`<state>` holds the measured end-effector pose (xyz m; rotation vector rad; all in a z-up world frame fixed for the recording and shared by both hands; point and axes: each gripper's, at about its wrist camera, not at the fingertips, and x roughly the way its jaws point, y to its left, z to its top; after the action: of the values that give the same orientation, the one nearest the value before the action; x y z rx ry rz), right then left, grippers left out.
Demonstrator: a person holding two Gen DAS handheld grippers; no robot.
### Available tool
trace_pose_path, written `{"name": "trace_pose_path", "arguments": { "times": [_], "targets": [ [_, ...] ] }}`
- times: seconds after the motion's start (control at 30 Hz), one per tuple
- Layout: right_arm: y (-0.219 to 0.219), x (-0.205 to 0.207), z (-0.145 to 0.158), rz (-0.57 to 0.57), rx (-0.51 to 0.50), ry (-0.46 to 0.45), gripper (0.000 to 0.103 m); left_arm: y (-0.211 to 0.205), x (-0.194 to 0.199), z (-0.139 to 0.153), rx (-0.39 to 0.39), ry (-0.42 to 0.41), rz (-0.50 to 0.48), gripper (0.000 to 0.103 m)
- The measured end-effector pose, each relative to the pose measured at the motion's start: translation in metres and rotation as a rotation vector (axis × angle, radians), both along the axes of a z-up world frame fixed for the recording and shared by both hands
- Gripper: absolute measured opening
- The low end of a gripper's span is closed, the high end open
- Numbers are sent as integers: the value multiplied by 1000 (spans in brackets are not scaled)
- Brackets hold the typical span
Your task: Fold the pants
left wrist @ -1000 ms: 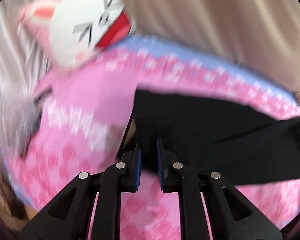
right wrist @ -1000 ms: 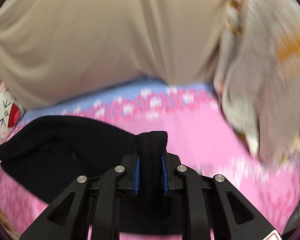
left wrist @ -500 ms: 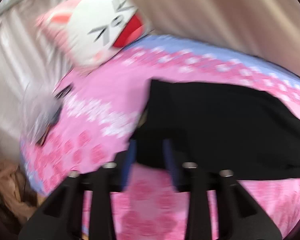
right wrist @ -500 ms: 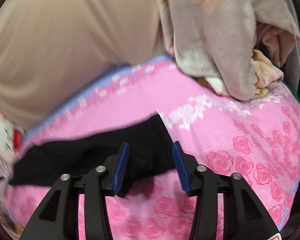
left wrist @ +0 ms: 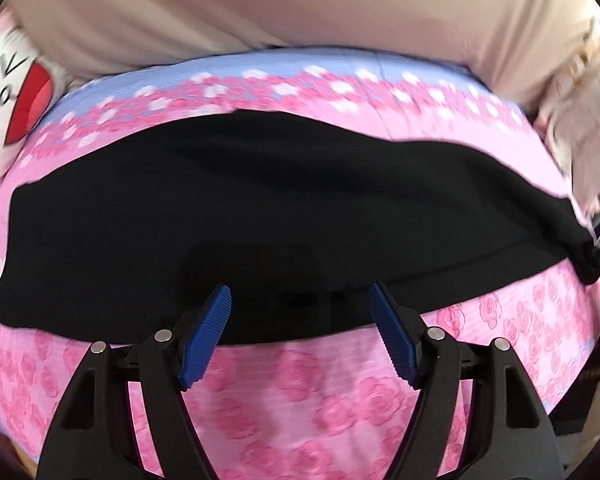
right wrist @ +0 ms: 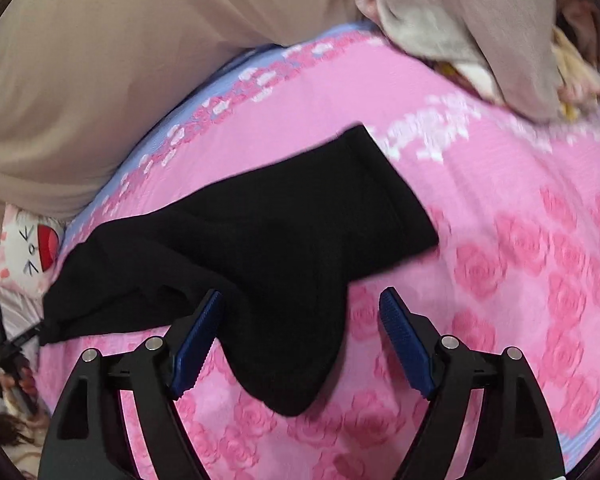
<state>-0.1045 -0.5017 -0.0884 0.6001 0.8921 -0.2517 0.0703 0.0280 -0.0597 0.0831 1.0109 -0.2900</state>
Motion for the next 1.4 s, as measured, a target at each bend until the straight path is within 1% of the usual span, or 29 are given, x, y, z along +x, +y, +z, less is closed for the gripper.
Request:
{"name": "trace_pose_path", "arguments": {
  "times": [0.1,0.13,0.23,0.3,0.33,0.37,0.4,0.43,0.47,0.5,0.53,0.57,0.6,0.63,0.67,0.7,0.73,0.8,0.83,0.87,0.9,0.93,1.0,1.07,1.13,1.2,1.23,1.3,1.4],
  "targets": [
    [-2,-20,-2,-20,152,-91,78,-21,1,-1,16,-5,-37,70],
    [-3,-24,0,-22,173,-116,78,-27,2,-1,9,0,-48,70],
    [-13,-30,13,-46,210,-221,78,-35,8,1,0,4,-64,70],
    [-22,-22,17,-73,170,-221,78,-41,8,0,4,-4,-67,70],
    [-25,-11,14,-82,124,-174,72,-44,9,1,7,-10,-65,70],
    [-25,0,8,-53,114,-127,58,-43,8,2,7,-12,-65,70],
    [-19,11,2,-3,127,-97,11,-43,8,2,6,-13,-63,70],
    [-8,24,-3,63,133,-57,7,-41,8,4,8,-15,-56,70],
    [1,31,3,88,88,-47,7,-39,9,5,13,-17,-47,71],
    [12,36,22,104,-10,-68,7,-35,10,6,20,-21,-30,72],
    [18,37,51,109,-92,-137,7,-31,11,8,22,-23,-19,76],
    [20,34,75,105,-137,-212,7,-27,12,9,24,-28,-7,78],
    [21,28,109,90,-199,-311,8,-23,13,11,24,-38,9,80],
    [20,27,125,74,-249,-341,15,-18,14,12,24,-48,23,80],
    [18,29,134,61,-304,-333,25,-15,15,13,20,-50,28,80],
    [15,33,134,51,-379,-291,48,-11,16,12,10,-49,40,81],
    [9,39,123,7,-484,-191,62,-7,17,9,5,-46,51,83],
    [-6,45,87,-111,-631,23,59,7,21,2,9,-32,90,84],
    [-13,38,69,-167,-612,92,58,15,22,-1,12,-21,114,85],
    [-16,29,63,-187,-558,85,58,25,23,-4,9,-9,140,85],
    [-11,13,57,-194,-446,13,58,43,24,-6,-9,7,180,85],
    [-4,5,56,-187,-392,-32,58,56,24,-7,-29,12,214,85],
    [22,-3,54,-167,-348,-73,59,92,24,-6,-85,12,323,85],
    [52,4,51,-99,-274,-92,59,136,21,-4,-161,-6,458,85],
    [83,16,42,-1,-105,-151,59,177,15,-6,-233,-22,601,85],
    [116,37,30,86,34,-193,59,202,11,-9,-259,-31,684,85],
    [130,47,24,121,75,-194,59,213,11,-13,-250,-25,712,85],
    [166,71,14,204,158,-196,59,223,10,-19,-244,-11,723,85],
    [207,104,1,293,266,-180,59,238,4,-29,-297,18,714,85]
  ]
}}
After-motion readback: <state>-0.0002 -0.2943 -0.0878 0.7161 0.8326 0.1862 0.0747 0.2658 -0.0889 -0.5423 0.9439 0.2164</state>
